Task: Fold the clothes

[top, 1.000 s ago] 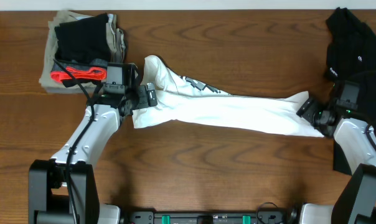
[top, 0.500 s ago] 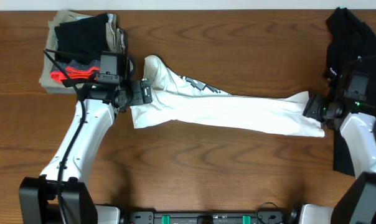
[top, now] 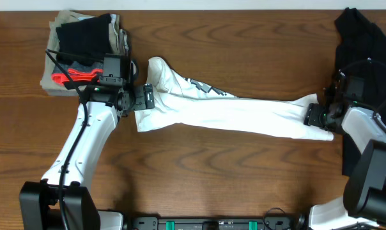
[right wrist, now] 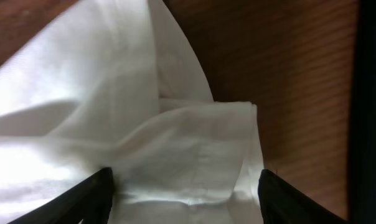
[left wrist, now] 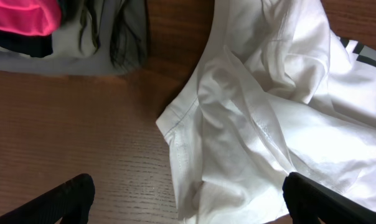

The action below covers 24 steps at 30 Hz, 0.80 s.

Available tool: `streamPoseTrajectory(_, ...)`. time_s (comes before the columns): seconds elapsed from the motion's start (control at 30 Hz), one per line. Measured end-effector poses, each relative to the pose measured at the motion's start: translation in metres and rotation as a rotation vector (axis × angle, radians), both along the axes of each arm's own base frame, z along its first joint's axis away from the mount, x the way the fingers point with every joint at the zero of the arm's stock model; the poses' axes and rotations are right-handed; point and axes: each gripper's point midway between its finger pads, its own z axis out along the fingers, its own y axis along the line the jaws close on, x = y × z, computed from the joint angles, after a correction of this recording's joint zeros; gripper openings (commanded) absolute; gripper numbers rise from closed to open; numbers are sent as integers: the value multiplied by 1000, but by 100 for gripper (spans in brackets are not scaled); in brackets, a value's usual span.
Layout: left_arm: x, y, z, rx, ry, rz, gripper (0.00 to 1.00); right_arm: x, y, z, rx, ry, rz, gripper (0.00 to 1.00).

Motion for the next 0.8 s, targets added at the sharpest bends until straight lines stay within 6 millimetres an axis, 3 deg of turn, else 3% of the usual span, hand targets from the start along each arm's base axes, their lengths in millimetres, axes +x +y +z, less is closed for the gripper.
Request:
streamPoseTrajectory(0.17, -1, 1, -1, 3, 7, 1, 98, 4, -3, -8, 5, -3, -3, 79)
streamPoseTrajectory(0.27, -2, 1, -1, 3, 7, 1, 98, 9, -10, -9, 9, -19, -15, 73)
streamPoseTrajectory(0.3, -1, 1, -1, 3, 6, 1, 98, 11, -12, -9, 12, -25, -20, 69)
streamPoseTrajectory(0.4, -1, 1, -1, 3, 7, 1, 98, 16, -19, -9, 35, -42, -34, 42)
streamPoseTrajectory(0.47, -1, 1, -1, 3, 7, 1, 98, 16, -22, -9, 60, -49, -44, 16)
streamPoseTrajectory(0.53, -2, 1, -1, 3, 7, 1, 98, 16, -21, -10, 94, -58, -48, 4)
streamPoseTrajectory(0.8, -3, 1, -2, 4, 15, 1, 98, 10, -5, -8, 244, -16, -50, 1)
